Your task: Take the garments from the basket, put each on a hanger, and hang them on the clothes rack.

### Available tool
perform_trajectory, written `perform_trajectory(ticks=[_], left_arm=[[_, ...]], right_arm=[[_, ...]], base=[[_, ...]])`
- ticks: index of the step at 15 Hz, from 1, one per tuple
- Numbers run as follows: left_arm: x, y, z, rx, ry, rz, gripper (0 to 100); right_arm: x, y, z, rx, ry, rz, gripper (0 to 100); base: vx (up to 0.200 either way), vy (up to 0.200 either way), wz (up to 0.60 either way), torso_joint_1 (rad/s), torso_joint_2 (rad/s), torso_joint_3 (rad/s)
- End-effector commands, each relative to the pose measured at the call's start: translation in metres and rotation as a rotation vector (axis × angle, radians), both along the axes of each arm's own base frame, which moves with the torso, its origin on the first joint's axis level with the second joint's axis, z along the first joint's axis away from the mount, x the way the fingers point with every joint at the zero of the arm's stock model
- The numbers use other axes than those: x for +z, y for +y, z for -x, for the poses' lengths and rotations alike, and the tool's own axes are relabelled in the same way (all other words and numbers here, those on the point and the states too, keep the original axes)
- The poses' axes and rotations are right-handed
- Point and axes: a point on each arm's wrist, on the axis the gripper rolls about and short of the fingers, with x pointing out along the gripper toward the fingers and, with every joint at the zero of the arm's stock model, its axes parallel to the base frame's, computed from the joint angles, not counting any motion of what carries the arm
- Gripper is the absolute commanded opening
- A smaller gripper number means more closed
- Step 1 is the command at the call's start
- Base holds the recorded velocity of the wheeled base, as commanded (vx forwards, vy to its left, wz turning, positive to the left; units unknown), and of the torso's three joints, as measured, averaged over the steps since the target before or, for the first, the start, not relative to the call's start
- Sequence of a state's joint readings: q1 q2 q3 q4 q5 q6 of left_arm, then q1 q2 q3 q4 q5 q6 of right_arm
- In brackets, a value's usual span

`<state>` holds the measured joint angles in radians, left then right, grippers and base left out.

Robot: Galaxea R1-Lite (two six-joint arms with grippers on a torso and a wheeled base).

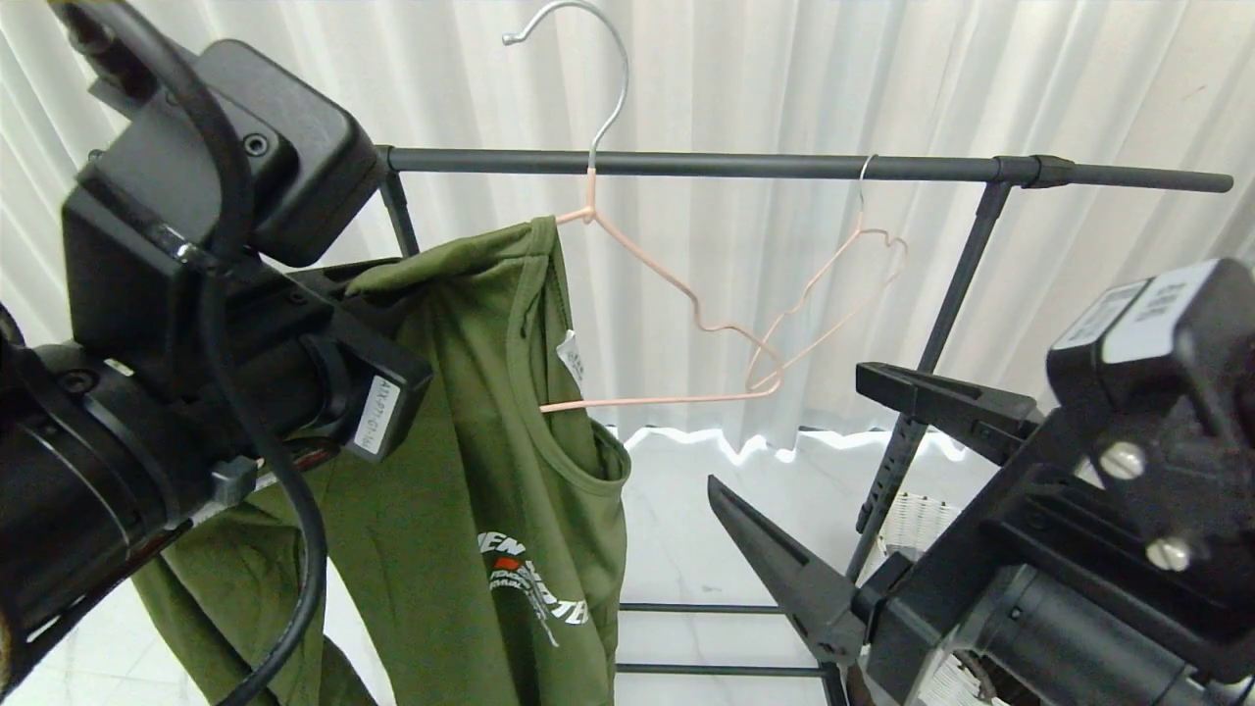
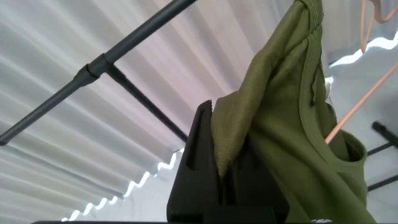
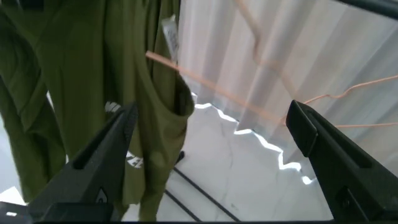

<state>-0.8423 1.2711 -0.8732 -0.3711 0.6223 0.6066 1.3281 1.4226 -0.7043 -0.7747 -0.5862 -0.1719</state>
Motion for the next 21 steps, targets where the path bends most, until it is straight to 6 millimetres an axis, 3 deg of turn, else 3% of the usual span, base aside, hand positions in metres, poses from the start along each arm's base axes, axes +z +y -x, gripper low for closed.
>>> perform_trajectory(ticks=[1, 7, 11, 14, 17, 21], left_arm=[[0.003, -0.001, 0.002, -0.015, -0.017, 0.022, 0], [0.013, -0.008, 0.009, -0.128, -0.090, 0.093, 0], [0.016, -0.012, 0.013, -0.167, -0.115, 0.114, 0], [0.017, -0.012, 0.014, -0.173, -0.120, 0.120, 0], [0.018, -0.012, 0.015, -0.189, -0.123, 0.123, 0], [0.018, -0.013, 0.015, -0.213, -0.123, 0.121, 0]], right_arm=[[-0.009, 0.008, -0.002, 0.002, 0.014, 0.031, 100], [-0.032, 0.030, -0.012, -0.019, 0.199, -0.062, 100], [-0.042, 0.038, -0.053, -0.158, 0.294, -0.147, 100], [-0.046, 0.033, -0.074, -0.230, 0.300, -0.154, 100], [-0.048, 0.032, -0.080, -0.251, 0.304, -0.159, 100], [-0.051, 0.049, -0.080, -0.227, 0.307, -0.152, 100]], base=[[0.000, 0.000, 0.00, 0.000, 0.00, 0.000], [0.000, 0.000, 0.00, 0.000, 0.00, 0.000], [0.000, 0.000, 0.00, 0.000, 0.00, 0.000], [0.000, 0.000, 0.00, 0.000, 0.00, 0.000], [0.000, 0.000, 0.00, 0.000, 0.00, 0.000], [0.000, 0.000, 0.00, 0.000, 0.00, 0.000]])
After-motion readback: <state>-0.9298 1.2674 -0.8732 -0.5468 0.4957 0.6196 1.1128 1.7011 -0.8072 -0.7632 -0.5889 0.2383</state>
